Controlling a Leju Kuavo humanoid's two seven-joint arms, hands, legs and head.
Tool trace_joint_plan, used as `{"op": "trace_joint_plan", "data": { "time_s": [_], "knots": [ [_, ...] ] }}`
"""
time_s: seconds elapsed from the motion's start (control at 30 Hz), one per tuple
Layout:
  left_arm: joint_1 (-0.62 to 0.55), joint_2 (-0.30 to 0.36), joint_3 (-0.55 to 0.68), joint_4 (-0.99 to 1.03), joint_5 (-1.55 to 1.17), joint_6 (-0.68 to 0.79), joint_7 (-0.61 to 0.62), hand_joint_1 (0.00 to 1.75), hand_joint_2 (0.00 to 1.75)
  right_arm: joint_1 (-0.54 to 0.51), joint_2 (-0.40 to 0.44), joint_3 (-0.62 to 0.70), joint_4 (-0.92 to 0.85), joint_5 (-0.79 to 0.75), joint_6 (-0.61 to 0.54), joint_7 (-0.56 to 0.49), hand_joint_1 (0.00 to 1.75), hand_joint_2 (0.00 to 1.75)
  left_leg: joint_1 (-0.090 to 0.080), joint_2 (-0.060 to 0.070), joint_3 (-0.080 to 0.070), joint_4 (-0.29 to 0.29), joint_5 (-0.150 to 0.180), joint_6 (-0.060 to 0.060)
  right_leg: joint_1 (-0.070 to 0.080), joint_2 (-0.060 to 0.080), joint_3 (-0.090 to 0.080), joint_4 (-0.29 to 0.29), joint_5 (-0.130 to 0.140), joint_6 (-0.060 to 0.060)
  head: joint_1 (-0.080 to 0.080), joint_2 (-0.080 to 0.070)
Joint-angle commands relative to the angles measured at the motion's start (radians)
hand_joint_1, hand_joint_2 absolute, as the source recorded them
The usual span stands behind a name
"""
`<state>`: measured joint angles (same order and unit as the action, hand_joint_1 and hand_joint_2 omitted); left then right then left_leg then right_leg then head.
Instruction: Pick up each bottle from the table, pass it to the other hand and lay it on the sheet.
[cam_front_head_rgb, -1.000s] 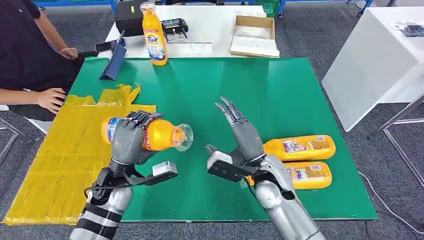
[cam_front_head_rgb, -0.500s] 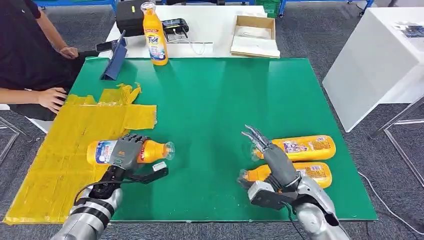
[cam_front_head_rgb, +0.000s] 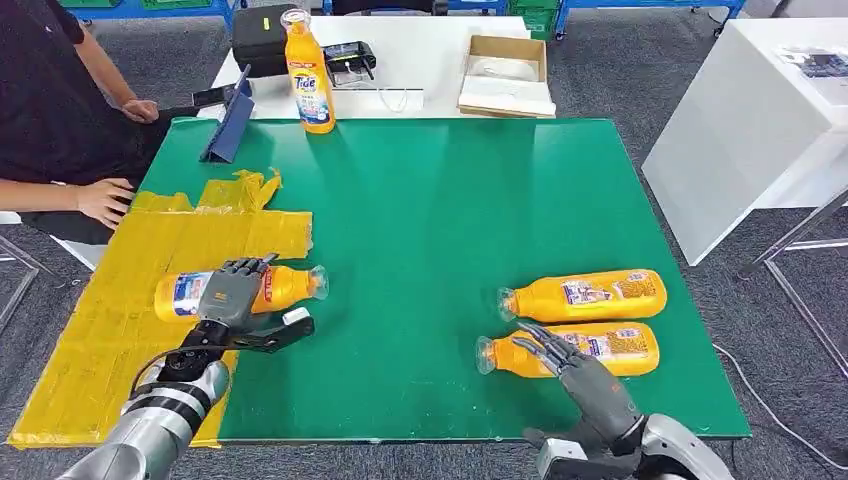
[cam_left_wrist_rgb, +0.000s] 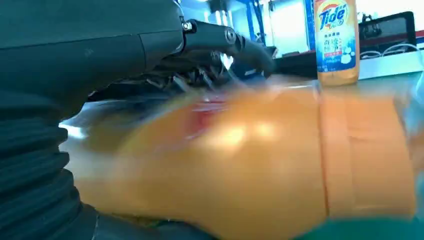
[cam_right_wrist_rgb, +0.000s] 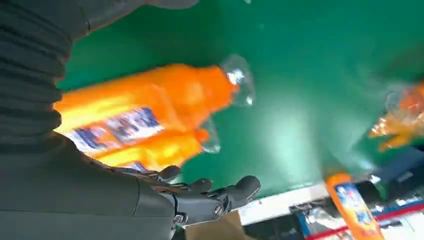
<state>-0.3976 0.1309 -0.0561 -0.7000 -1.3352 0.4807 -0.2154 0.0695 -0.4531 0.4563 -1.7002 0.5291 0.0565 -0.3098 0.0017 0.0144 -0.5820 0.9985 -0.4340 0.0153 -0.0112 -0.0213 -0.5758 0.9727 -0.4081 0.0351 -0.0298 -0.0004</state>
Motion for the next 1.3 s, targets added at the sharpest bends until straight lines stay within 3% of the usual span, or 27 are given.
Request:
{"op": "trace_joint_plan", "data": {
  "time_s": [0.03, 0.27, 0.5, 0.67, 0.73, 0.87, 1.17, 1.3],
  "knots": [
    [0.030, 0.037, 0.012, 0.018, 0.146, -0.167, -0.154, 0.00, 0.00, -0.026, -0.001, -0.049, 0.062, 0.024, 0.002, 0.020, 0.00, 1.75, 0.000, 0.003, 0.002, -0.001, 0.000, -0.001, 0.000, 0.004, 0.001, -0.001, 0.001, -0.001, 0.000, 0.000],
    [0.059, 0.129, -0.040, -0.081, 0.340, -0.371, -0.264, 0.00, 0.00, -0.151, 0.024, -0.055, 0.189, 0.022, 0.020, 0.014, 0.00, 1.75, 0.001, 0.004, 0.003, -0.001, 0.003, 0.001, 0.001, 0.006, 0.003, -0.002, 0.002, -0.002, 0.000, 0.000],
    [0.075, 0.133, -0.039, -0.110, 0.414, -0.405, -0.290, 0.00, 0.00, -0.154, 0.023, -0.053, 0.185, 0.023, 0.019, 0.015, 0.00, 1.75, 0.000, 0.002, 0.005, -0.002, 0.004, 0.001, 0.000, 0.003, 0.004, -0.002, 0.003, -0.001, 0.000, 0.000],
    [0.248, 0.221, 0.022, -0.400, 0.833, -0.725, -0.467, 0.00, 0.00, -0.259, 0.032, -0.029, 0.264, 0.040, 0.007, 0.016, 0.00, 1.75, 0.001, 0.010, 0.004, -0.001, 0.003, 0.000, 0.000, 0.012, 0.002, 0.000, 0.004, 0.000, 0.000, 0.000],
    [0.298, 0.178, 0.087, -0.517, 1.039, -0.874, -0.483, 0.00, 0.00, -0.271, 0.023, -0.020, 0.276, 0.040, 0.009, 0.020, 0.00, 1.75, 0.001, 0.010, 0.003, -0.001, 0.002, 0.000, 0.000, 0.012, 0.001, 0.000, 0.004, 0.000, 0.000, 0.000],
    [0.258, 0.079, 0.148, -0.551, 1.237, -1.013, -0.477, 0.00, 0.00, -0.272, -0.004, -0.013, 0.298, 0.033, 0.027, 0.044, 0.00, 1.75, 0.001, 0.003, 0.001, 0.000, 0.004, 0.001, 0.000, 0.004, 0.000, 0.000, 0.002, 0.001, 0.000, 0.000],
    [0.224, 0.032, 0.200, -0.552, 1.372, -1.087, -0.436, 0.00, 0.00, -0.301, -0.025, 0.001, 0.333, 0.032, 0.051, 0.065, 0.00, 1.75, -0.001, -0.001, -0.005, 0.000, 0.005, 0.002, -0.001, 0.000, -0.005, 0.000, 0.003, 0.002, 0.000, 0.000],
    [0.213, 0.032, 0.219, -0.524, 1.403, -1.098, -0.425, 0.00, 0.00, -0.275, -0.095, 0.005, 0.297, 0.007, 0.080, 0.074, 0.00, 1.75, 0.000, -0.002, -0.006, 0.001, 0.005, 0.002, -0.001, 0.000, -0.006, 0.000, 0.003, 0.002, 0.000, 0.000]
  ]
}}
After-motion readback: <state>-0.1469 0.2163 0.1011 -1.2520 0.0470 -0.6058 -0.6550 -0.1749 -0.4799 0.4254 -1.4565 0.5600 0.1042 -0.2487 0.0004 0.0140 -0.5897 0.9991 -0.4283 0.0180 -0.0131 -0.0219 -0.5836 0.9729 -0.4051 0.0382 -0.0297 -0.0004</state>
